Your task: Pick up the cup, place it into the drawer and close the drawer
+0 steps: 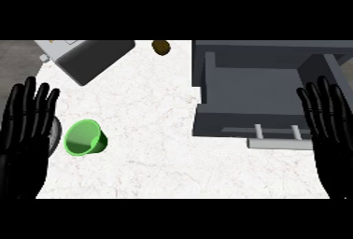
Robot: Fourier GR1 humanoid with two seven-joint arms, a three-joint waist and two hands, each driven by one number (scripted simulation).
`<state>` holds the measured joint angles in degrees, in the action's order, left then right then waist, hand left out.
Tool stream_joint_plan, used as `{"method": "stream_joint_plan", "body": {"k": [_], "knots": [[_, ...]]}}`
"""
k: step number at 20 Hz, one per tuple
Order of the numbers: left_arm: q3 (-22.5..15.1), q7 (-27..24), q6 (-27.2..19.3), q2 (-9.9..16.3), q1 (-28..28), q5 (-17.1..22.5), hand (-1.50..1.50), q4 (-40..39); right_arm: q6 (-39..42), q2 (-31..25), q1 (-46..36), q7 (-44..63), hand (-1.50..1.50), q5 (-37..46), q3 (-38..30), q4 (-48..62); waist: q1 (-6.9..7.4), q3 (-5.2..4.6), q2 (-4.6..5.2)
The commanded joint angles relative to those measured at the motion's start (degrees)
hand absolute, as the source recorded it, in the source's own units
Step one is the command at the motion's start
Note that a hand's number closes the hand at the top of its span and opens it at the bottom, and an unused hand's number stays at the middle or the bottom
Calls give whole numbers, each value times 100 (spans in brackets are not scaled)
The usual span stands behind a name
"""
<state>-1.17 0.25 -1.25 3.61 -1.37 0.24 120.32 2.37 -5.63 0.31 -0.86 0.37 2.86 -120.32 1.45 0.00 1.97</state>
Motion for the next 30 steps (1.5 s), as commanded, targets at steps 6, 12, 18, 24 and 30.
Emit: {"method": "stream_joint_plan", "body": {"k": [6,12,18,24,30], "knots": [[517,-543,2756,1429,-15,2421,-150,-330,-178,119,-112,-313,-150,44,-213,202,-107,-21,-189],[1496,134,3521,2033,138,4195,-150,-2332,498,-378,-210,643,-150,-496,-221,342,-194,-8,-173],[1622,-558,4300,1943,224,3299,-150,-3601,372,-232,-872,739,-150,-318,-211,850,-142,-3,-189],[1680,-1176,4487,1966,780,2389,-150,-4910,415,-246,-1409,599,-150,-349,-414,1359,-147,-3,-187],[1528,-2364,4181,1777,1301,1030,-150,-6325,528,-420,-1584,633,-150,-519,-708,1415,-188,-6,-179]]}}
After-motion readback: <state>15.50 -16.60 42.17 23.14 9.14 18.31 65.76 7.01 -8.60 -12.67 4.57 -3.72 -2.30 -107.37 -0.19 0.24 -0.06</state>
